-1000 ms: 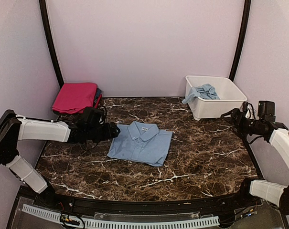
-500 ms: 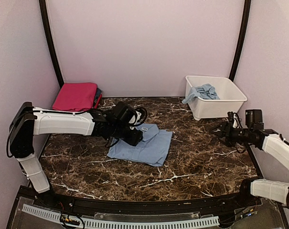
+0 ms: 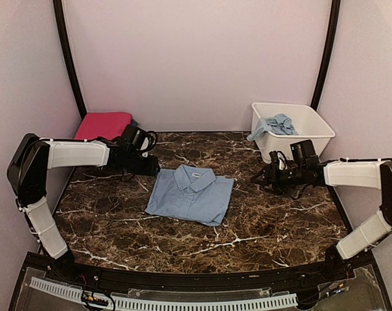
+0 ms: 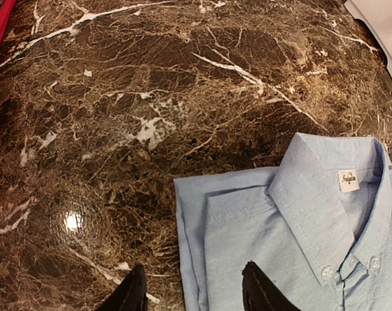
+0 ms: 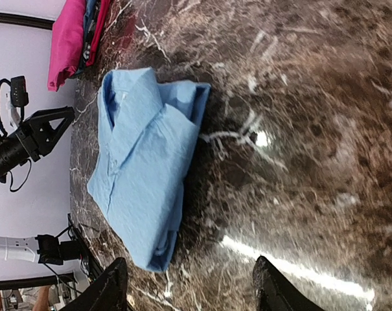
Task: Fold and stack the mixed laundry pile
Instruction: Turn over the square-folded shirt at the center of the board, then smooth out the square-folded shirt at the center of the board.
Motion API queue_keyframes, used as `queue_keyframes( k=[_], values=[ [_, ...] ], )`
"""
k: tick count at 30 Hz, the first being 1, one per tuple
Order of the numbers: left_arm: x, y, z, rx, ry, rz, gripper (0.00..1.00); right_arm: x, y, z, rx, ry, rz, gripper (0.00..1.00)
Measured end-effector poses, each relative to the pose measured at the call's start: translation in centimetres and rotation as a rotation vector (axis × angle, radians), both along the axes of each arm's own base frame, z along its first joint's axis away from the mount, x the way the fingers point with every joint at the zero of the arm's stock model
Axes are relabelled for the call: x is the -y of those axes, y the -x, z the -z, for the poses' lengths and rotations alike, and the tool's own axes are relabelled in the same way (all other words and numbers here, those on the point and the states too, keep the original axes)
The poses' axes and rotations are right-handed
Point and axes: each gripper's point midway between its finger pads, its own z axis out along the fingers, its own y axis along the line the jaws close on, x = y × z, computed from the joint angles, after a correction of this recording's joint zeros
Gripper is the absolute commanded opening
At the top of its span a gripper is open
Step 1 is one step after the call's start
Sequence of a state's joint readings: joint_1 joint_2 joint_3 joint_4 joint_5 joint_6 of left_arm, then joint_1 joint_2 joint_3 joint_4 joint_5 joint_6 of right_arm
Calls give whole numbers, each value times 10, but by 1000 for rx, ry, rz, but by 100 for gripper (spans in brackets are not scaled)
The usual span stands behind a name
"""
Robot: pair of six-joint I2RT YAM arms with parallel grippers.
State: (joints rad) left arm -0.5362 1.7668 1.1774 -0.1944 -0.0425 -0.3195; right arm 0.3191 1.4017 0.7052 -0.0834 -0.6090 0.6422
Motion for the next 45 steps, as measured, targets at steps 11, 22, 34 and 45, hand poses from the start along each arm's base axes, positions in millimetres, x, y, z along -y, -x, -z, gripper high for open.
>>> queue_keyframes(
  k=[11,22,34,45],
  values=[
    [12,-12,15,-46,154,23,56,-69,-61,15,35,52,-103,61],
    [17,-11,40,-83,186,26,38,-76,-57,56,-48,134,-119,48],
    [23,-22,24,-38,200,38,35,-80,-65,63,-46,150,-130,32],
    [28,-34,32,-41,194,37,35,-83,-69,62,-40,150,-141,19]
  ],
)
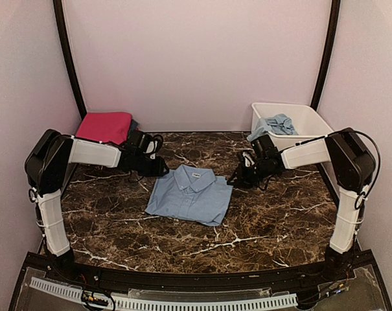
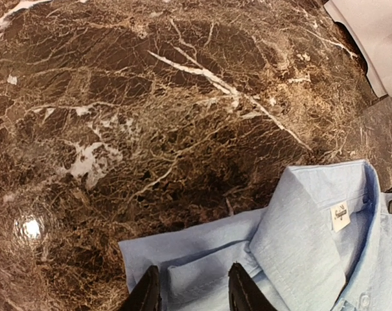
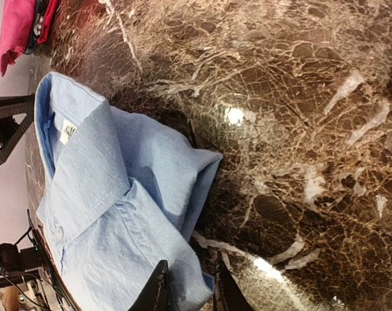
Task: Fold and stack the mixed laundry pile
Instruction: Smooth out the square-folded shirt at the center of the board.
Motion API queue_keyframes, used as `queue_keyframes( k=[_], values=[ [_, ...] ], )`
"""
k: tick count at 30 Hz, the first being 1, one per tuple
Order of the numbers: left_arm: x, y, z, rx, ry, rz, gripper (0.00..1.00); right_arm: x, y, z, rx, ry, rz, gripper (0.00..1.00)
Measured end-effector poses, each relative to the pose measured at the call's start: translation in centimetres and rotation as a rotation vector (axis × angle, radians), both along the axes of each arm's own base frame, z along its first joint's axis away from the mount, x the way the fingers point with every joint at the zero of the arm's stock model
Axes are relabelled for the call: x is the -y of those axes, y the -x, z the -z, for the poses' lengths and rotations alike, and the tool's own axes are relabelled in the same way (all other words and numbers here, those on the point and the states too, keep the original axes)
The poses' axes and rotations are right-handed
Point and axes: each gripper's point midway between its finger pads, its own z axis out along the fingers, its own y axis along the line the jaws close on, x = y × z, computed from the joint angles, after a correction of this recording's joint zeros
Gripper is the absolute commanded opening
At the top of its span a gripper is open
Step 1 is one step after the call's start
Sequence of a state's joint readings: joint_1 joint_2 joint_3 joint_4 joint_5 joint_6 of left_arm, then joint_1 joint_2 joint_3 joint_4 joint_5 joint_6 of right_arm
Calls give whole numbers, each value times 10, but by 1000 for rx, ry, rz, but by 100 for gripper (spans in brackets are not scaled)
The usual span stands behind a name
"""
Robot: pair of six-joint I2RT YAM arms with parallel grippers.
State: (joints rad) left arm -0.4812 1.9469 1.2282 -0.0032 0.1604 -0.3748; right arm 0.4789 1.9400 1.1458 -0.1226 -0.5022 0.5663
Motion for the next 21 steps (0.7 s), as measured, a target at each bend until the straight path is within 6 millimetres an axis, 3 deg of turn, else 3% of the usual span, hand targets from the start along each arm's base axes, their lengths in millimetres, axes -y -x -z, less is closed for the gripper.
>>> queue_keyframes(
  k=[4,6,9,12,17,21],
  values=[
    [0,-1,10,-19,-12,0,35,-1,0,1,0,1,-6,14],
    [0,-1,13,-24,-13,0,30,-1,0,2,-2,2,-7,8],
    [1,-1,15,-28,-14,5,13,-1,1,1,-3,-3,-11,0],
    [2,0,14,-30,-8,8,1,-3,1,0,-3,-11,-21,0],
    [-1,3,8,-21,-11,4,0,-6,0,-6,9,-19,-33,0],
    [-10,6,-14,13,-14,-16,0,-15,-5,-25,57,-28,-62,0]
  ],
)
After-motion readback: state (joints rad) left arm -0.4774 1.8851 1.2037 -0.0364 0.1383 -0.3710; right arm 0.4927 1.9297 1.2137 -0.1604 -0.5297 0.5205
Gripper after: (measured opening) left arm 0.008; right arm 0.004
